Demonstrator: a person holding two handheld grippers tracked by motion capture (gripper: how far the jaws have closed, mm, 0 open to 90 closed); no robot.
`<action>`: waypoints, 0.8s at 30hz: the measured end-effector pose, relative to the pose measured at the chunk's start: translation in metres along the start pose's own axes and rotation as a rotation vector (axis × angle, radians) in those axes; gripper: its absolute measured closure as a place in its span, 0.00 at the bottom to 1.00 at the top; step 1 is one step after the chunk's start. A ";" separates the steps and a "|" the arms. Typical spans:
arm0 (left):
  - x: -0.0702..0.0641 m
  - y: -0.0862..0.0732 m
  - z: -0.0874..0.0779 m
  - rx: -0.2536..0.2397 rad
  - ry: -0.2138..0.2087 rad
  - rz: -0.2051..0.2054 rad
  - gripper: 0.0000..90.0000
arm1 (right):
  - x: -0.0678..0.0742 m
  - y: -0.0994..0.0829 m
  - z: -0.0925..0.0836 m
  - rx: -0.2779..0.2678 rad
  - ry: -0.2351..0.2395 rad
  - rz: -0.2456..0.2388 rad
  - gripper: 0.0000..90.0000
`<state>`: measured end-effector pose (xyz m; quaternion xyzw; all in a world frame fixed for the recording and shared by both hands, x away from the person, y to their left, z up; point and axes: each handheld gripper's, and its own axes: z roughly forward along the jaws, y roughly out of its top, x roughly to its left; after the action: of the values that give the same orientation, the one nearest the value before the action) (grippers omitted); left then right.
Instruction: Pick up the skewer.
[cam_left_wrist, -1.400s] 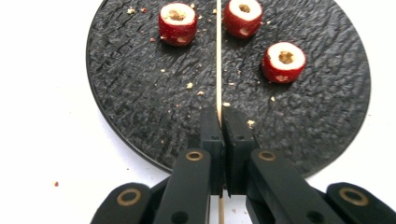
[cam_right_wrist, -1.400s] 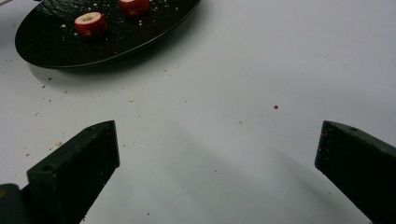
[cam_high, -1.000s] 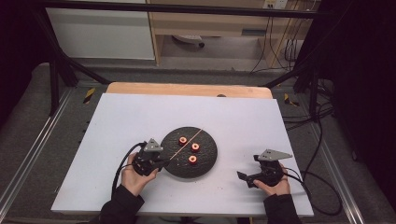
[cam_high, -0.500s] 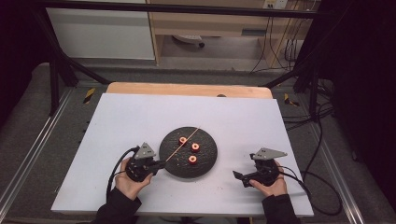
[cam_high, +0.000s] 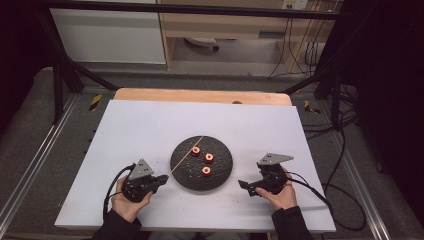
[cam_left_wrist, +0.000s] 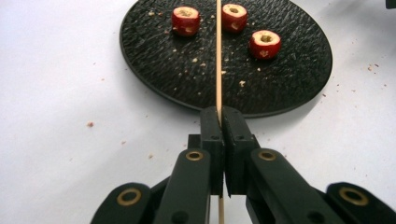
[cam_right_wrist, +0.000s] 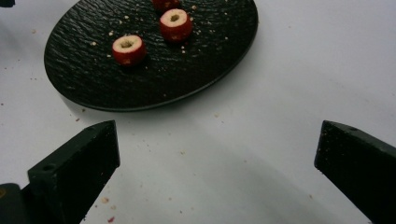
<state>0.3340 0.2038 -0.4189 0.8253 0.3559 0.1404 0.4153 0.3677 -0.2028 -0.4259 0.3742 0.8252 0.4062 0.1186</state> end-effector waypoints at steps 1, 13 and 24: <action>0.001 -0.001 -0.001 -0.002 -0.002 -0.003 0.97 | 0.001 0.002 0.001 -0.004 0.003 0.001 0.01; 0.005 -0.016 -0.007 -0.020 0.000 -0.015 0.97 | 0.013 0.025 0.013 0.026 0.014 0.007 0.01; 0.007 -0.022 -0.010 -0.020 0.008 -0.024 0.97 | 0.024 0.041 0.029 0.035 0.033 0.003 0.02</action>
<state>0.3231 0.2238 -0.4306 0.8162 0.3661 0.1424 0.4238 0.3868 -0.1525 -0.4113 0.3705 0.8335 0.3979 0.0980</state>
